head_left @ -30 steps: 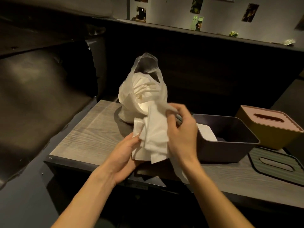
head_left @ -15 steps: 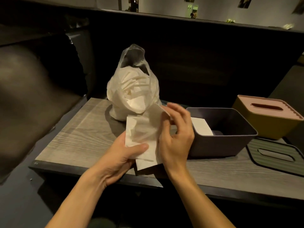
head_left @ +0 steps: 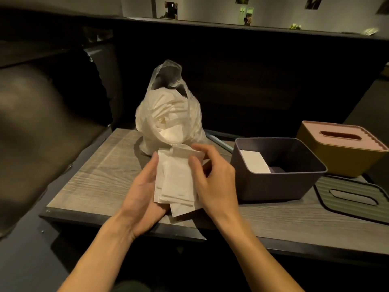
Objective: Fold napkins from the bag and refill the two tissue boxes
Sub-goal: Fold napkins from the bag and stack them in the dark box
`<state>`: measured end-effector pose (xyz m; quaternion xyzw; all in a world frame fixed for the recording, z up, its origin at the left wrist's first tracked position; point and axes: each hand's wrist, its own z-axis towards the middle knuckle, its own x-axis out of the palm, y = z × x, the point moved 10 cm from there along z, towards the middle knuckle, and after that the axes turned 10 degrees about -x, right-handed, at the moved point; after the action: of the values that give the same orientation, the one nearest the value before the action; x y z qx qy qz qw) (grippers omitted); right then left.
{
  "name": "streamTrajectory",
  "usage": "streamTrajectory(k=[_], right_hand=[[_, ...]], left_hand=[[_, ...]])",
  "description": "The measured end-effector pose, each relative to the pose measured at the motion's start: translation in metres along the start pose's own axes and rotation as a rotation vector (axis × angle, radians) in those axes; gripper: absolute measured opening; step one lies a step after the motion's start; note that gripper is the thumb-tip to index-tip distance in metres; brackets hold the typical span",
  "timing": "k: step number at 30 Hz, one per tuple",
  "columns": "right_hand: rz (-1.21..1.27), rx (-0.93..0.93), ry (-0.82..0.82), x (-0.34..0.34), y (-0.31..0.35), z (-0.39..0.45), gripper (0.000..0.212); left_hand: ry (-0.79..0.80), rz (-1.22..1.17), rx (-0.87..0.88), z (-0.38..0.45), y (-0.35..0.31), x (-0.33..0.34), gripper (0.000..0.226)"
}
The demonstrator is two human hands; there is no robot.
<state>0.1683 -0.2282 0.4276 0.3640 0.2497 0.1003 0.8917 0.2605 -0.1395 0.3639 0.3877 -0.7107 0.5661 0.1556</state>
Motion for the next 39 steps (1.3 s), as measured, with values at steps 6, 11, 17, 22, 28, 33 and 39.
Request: streamTrajectory(k=[6,11,17,22,28,33,39], right_hand=[[0.202,0.135,0.095,0.018,-0.015,-0.015,0.054],[0.396,0.245,0.265,0.033,-0.029,-0.028,0.075],[0.352,0.242,0.305,0.033,-0.033,-0.031,0.051],[0.261,0.266,0.359,0.039,-0.036,-0.032,0.020],[0.412,0.138,-0.179,-0.014,-0.025,-0.025,0.006],[0.304,0.066,-0.076,0.004,-0.010,-0.018,0.005],[0.154,0.181,-0.058,0.006,-0.030,-0.018,0.026]], left_hand=[[-0.176,0.034,0.123,-0.003,-0.008,-0.017,0.039],[-0.283,-0.057,0.211,-0.010,-0.016,-0.033,0.045],[-0.395,-0.167,0.332,-0.021,-0.025,-0.049,0.039],[-0.414,-0.031,0.380,-0.021,-0.028,-0.046,0.044],[-0.579,0.043,0.499,-0.033,-0.030,-0.055,0.037],[-0.377,0.457,0.378,-0.016,-0.018,-0.016,0.035],[-0.259,0.516,0.321,-0.007,-0.011,0.008,0.029]])
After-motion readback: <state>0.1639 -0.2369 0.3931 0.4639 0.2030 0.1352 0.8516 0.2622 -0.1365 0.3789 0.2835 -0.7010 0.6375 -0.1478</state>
